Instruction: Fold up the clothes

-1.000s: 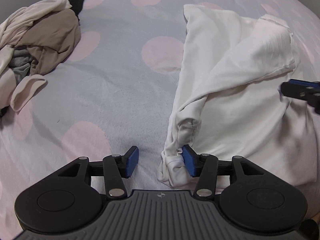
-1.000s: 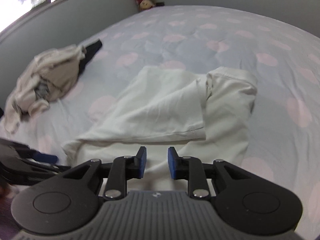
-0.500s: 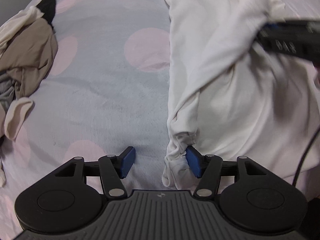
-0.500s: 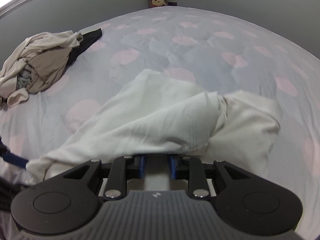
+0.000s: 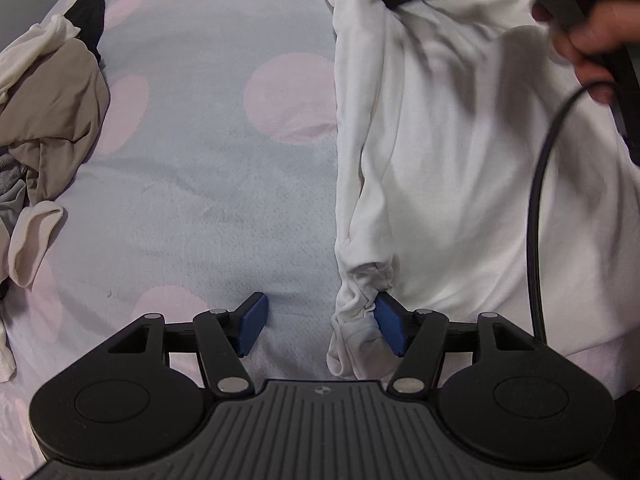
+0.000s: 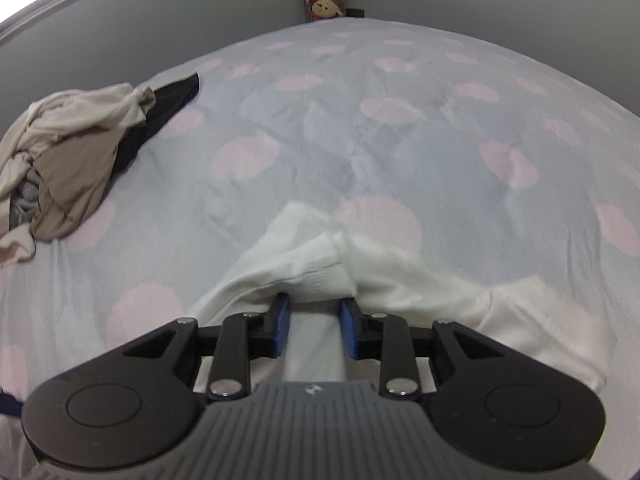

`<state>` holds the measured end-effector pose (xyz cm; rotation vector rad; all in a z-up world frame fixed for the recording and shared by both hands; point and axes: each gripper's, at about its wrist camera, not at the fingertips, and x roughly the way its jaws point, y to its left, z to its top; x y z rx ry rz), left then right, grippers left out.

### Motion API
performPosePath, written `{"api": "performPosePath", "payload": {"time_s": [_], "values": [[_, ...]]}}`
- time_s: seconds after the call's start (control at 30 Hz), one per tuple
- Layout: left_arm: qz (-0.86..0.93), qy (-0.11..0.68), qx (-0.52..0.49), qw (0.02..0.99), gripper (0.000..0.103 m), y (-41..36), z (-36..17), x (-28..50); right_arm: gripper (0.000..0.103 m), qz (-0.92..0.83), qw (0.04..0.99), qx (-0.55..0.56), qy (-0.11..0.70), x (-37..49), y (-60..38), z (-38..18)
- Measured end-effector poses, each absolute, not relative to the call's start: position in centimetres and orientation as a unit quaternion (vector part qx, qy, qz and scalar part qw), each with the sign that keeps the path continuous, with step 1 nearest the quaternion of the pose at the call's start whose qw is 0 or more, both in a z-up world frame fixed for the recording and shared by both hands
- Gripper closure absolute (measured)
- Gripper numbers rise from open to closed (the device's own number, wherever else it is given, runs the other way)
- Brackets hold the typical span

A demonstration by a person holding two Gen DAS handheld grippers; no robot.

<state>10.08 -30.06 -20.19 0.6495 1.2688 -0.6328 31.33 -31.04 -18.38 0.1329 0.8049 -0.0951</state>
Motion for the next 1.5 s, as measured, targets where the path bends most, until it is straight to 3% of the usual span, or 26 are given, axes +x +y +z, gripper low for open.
{"api": "performPosePath", "payload": {"time_s": [0.33,0.77,1.07,1.17,1.23,1.5], "values": [[-0.284,0.571,0.29,0.714,0.044,-30.1,-20.1,9.6,0.071,-0.046,0.934,0.068,0.347,30.7,-32.4,-15.1],[-0.319,0.562,0.192,0.739,0.044,-26.9,-16.0,9.6,0.073,-0.101,0.917,0.105,0.37,16.0,-34.6,-16.3],[-0.38,0.479,0.143,0.779,0.044,-32.2,-14.2,14.6,0.072,-0.155,0.905,0.165,0.36,13.3,-38.2,-16.9],[-0.383,0.463,0.119,0.79,0.044,-34.3,-15.5,16.0,0.064,-0.154,0.906,0.169,0.355,14.2,-38.7,-16.9],[-0.386,0.47,0.099,0.787,0.044,-35.2,-16.6,17.1,0.052,-0.154,0.906,0.183,0.35,14.7,-39.4,-16.8],[-0.383,0.512,0.036,0.768,0.042,-36.9,-20.5,21.0,0.049,-0.151,0.891,0.246,0.351,16.6,-42.5,-18.3]]}}
